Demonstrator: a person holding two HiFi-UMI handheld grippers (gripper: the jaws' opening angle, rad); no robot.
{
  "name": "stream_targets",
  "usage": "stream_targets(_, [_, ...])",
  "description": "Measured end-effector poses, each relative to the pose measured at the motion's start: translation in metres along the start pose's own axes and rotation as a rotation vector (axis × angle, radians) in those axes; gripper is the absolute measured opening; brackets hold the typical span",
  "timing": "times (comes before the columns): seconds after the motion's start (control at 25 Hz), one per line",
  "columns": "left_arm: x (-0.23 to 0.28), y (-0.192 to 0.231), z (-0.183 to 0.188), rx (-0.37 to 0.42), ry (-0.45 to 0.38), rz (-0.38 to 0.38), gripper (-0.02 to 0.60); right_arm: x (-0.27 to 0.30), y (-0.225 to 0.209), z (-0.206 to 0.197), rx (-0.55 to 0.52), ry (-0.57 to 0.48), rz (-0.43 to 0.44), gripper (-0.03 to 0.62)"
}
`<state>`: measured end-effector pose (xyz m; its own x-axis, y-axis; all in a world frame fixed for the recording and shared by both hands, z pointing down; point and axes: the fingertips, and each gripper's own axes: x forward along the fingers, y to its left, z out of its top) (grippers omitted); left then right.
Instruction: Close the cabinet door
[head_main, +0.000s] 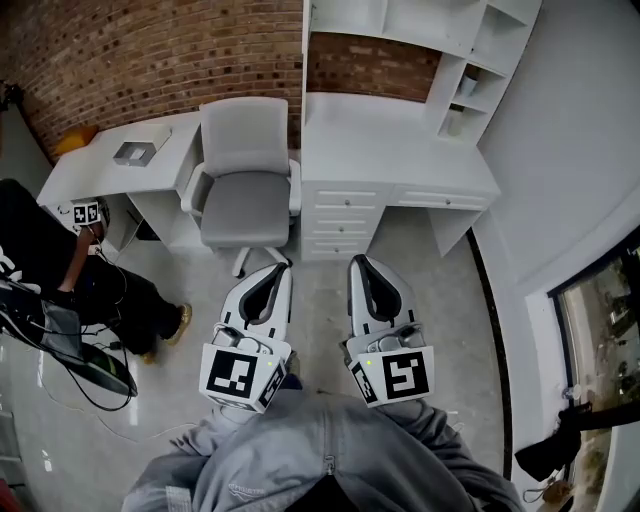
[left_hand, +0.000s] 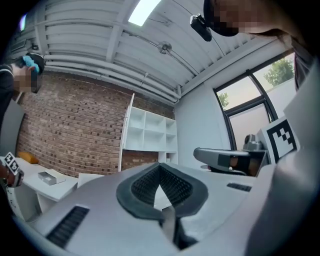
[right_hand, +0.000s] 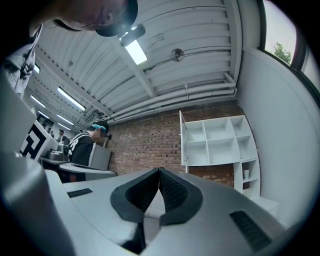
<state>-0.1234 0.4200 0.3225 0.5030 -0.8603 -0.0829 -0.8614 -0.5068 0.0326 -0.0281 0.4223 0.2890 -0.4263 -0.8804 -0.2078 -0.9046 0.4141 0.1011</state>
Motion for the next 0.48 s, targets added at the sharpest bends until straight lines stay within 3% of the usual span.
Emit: stream_targets(0.48, [0.082, 0.081, -0.011, -0.009, 0.027, -0.033, 0.003, 0.106, -0.018, -0.033, 0.008, 0.023, -0.038, 0.026])
